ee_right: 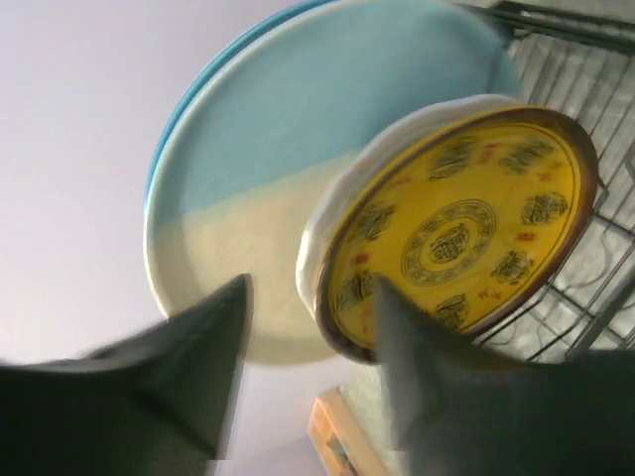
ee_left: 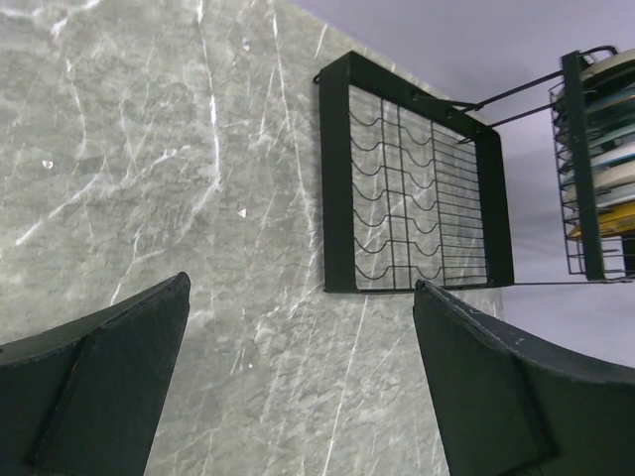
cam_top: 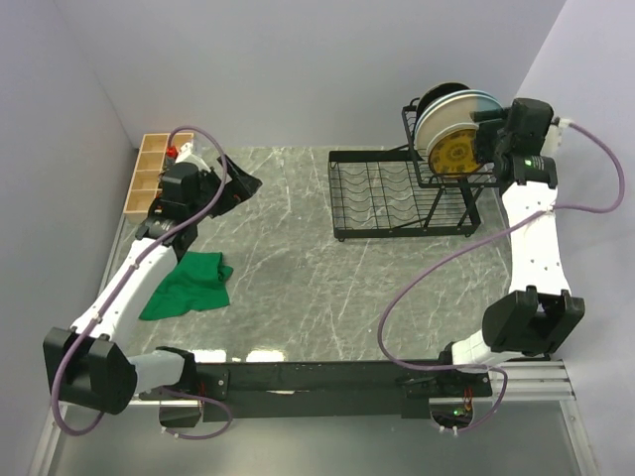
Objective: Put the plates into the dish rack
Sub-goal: Insert the plate into the dish rack
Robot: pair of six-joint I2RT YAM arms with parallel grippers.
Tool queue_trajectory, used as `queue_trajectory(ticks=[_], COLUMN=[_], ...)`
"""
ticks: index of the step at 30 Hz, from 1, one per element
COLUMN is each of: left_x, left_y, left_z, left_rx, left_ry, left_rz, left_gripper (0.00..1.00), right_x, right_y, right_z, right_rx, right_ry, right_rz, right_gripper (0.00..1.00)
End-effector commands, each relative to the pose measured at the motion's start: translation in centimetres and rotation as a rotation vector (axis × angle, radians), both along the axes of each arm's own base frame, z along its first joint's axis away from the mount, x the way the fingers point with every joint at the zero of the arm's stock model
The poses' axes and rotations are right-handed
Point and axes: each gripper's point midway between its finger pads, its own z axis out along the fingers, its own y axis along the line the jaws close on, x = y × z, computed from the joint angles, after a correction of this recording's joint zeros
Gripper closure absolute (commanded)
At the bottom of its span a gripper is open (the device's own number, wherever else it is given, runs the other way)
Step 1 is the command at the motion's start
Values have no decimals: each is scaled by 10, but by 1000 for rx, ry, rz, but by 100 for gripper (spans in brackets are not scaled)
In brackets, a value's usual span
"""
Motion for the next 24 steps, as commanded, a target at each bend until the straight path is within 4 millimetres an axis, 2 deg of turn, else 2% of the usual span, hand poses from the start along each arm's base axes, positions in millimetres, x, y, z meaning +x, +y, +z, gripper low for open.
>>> queue_trajectory(ticks=[1, 2, 3, 4, 5, 6, 7, 8, 9, 10, 11, 12, 13, 14, 17, 20, 21, 22, 24], left_x=[-4, -4, -4, -4, -4, -3, -2, -2, -2, -1, -1, -1, -1, -1, -3, -6, -8, -9, -13], left_y=[8, 10, 12, 16, 17, 20, 23, 25, 27, 29, 30, 32, 33, 34, 33, 26, 24, 23, 22], left_z=[32, 35, 42, 47, 51, 60, 67, 71, 82, 88, 93, 104, 108, 111, 123, 122, 122, 121, 124], left_rx=[30, 38, 54, 62, 69, 85, 89, 99, 117, 126, 135, 151, 158, 171, 175, 152, 145, 138, 129], left_ry=[-116, -127, -149, -163, -172, -199, -215, -224, -255, -269, -282, -307, -316, -326, -351, -344, -343, -338, -338], left_rz=[10, 13, 8, 13, 11, 9, 6, 2, -4, -8, -12, -15, -18, -21, -39, -75, -83, -88, -100], left_gripper=[1, 1, 1, 0, 1, 0, 1, 1, 0, 0, 1, 0, 0, 1, 0, 1, 1, 1, 1], right_x=[-23, -30, -44, -52, -57, -75, -79, -86, -101, -106, -112, -127, -133, -141, -169, -185, -193, -194, -204], right_y=[41, 55, 82, 89, 88, 87, 74, 69, 63, 45, 35, 27, 19, 2, -21, -30, -31, -31, -29], right_z=[100, 109, 112, 110, 103, 100, 95, 90, 78, 74, 67, 70, 71, 67, 77, 80, 88, 81, 87], right_rx=[-361, -550, -623, -697, -805, -851, -993, -1072, -1124, -1218, -1240, -1263, -1240, -1230, -1169, -1174, -1191, -1198, -1208], right_ry=[-343, -379, -424, -429, -410, -383, -330, -296, -209, -123, -62, -30, -5, 67, 143, 170, 142, 148, 110], right_rz=[350, 483, 664, 741, 780, 787, 758, 767, 782, 740, 713, 671, 609, 512, 330, 260, 228, 235, 211], right_gripper=[16, 0, 0, 0, 0, 0, 0, 0, 0, 0, 0, 0, 0, 0, 0, 0, 0, 0, 0])
